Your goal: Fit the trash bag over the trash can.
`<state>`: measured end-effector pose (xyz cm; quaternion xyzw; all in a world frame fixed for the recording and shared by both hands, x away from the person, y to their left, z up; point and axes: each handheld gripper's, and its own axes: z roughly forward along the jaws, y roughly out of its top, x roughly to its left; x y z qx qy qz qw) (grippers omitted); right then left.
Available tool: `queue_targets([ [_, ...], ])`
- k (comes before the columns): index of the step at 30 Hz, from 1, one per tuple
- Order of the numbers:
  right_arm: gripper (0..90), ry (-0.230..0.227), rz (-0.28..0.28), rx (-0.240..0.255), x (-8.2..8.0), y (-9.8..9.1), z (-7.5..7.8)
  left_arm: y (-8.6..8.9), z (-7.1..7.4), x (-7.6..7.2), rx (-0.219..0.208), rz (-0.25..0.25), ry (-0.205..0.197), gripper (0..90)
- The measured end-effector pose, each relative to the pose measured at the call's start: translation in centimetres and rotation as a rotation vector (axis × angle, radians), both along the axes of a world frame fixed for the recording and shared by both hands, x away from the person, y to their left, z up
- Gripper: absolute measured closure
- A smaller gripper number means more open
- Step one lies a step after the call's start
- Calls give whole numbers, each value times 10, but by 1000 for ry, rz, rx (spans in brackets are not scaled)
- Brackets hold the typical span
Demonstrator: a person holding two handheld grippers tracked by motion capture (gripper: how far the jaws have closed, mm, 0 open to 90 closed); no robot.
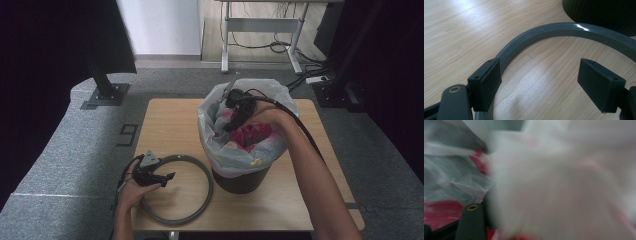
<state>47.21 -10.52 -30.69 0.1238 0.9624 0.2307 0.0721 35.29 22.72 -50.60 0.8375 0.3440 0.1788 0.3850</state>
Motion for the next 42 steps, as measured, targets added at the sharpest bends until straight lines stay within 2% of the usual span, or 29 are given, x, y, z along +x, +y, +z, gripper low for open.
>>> queue_targets([
  [6, 303, -46, 42, 174, -13, -21, 38, -1, 0, 0, 2, -3, 3, 192],
  [7, 303, -46, 42, 174, -13, -21, 38, -1, 0, 0, 2, -3, 3, 192],
  [9, 305, -62, 61, 221, -22, -31, 52, -2, 0, 0, 3, -2, 4, 192],
  [10, 329, -87, 64, 242, -28, -37, 62, -2, 0, 0, 3, -3, 4, 192],
  [11, 329, -87, 64, 242, -28, -37, 62, -3, 0, 0, 6, -5, 5, 192],
  [14, 430, -107, 53, 285, -32, -48, 73, -5, -1, 0, 10, -8, 7, 192],
  [17, 485, -109, 58, 273, -32, -49, 72, -6, -2, 1, 13, -9, 10, 192],
  [21, 511, -117, 44, 236, -28, -39, 64, -5, -2, 0, 13, -7, 10, 192],
  [22, 554, -121, 36, 227, -26, -36, 62, -4, -1, 0, 14, -8, 9, 192],
  [24, 591, -104, 30, 209, -22, -32, 56, -3, -1, 0, 8, -6, 7, 192],
  [26, 615, -80, 13, 164, -17, -29, 47, -3, -1, 0, 5, -5, 6, 192],
  [27, 615, -80, 13, 164, -17, -29, 47, -3, -1, 0, 5, -5, 6, 192],
  [29, 619, -53, -12, 115, -11, -27, 35, -3, -1, 0, 7, -7, 7, 192],
  [33, 613, -18, -39, 62, -2, -24, 16, -3, -1, 0, 8, -10, 8, 192],
  [37, 598, 16, -53, 5, 7, -19, 0, -3, -1, 0, 8, -8, 10, 192],
  [42, 566, 36, -46, -50, 10, -12, -13, -1, -1, 0, 4, -7, 8, 192],
])
